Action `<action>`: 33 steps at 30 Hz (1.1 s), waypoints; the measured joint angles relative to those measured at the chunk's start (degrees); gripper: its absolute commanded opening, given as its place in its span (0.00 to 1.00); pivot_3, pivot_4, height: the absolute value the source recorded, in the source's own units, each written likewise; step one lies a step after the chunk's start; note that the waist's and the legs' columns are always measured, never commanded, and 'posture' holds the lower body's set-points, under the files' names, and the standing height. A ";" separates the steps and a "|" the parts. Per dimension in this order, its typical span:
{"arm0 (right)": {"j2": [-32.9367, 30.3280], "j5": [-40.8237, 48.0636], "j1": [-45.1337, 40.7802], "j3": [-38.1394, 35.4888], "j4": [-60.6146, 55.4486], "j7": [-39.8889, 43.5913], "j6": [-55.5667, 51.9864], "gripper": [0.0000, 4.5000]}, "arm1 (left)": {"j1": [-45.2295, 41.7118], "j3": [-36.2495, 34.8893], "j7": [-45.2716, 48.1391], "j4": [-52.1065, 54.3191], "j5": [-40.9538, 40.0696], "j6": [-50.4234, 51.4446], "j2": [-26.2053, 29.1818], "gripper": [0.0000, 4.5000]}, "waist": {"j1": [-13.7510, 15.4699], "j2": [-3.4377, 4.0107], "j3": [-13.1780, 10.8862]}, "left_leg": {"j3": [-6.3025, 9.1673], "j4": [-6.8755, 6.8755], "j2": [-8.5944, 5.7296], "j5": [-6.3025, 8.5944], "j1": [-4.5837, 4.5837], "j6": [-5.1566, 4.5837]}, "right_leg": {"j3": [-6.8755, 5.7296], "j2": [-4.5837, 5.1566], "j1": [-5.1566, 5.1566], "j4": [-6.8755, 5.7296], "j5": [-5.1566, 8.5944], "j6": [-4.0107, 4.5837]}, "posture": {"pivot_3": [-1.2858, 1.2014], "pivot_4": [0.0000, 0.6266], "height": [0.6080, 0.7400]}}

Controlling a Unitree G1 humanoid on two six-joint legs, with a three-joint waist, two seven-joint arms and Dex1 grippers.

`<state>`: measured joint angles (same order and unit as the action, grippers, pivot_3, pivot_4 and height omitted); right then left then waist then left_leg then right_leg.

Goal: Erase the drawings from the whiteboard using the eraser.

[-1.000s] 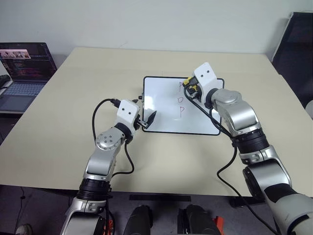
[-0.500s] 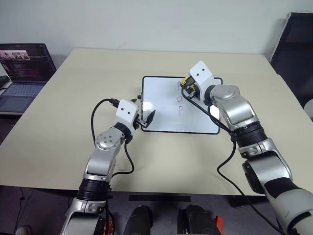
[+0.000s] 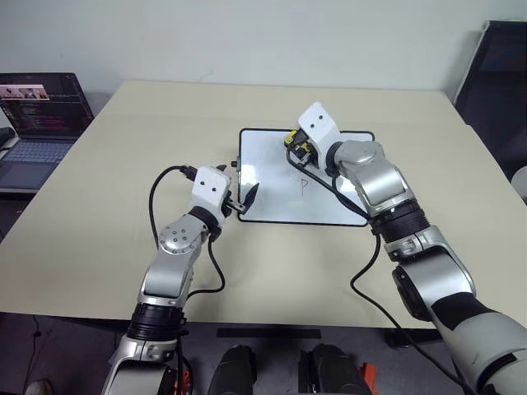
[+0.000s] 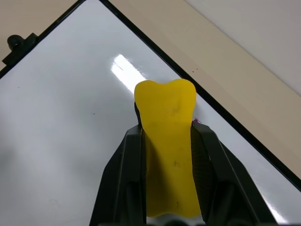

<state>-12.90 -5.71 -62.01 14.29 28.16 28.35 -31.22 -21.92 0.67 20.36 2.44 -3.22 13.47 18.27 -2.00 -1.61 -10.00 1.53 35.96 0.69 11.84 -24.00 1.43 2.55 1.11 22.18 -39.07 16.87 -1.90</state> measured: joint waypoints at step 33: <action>-8.99 -2.28 6.40 0.81 -8.97 5.58 -1.90 0.21 | -1.60 1.19 1.09 -0.78 0.02 -0.49 -0.61 1.00 | -0.36 -0.02 0.02 | 0.00 0.08 0.03 -0.01 0.16 -0.01 | 0.02 -0.01 -0.18 0.02 -0.05 -0.05 | 0.52 0.24 1.00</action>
<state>-21.89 -7.99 -55.61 15.10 19.19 33.94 -33.12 -23.53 1.86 21.46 1.66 -3.19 12.99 17.66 -2.35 -1.63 -9.98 1.53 36.05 0.72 11.82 -23.84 1.42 2.57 1.10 21.99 -39.05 16.82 -1.95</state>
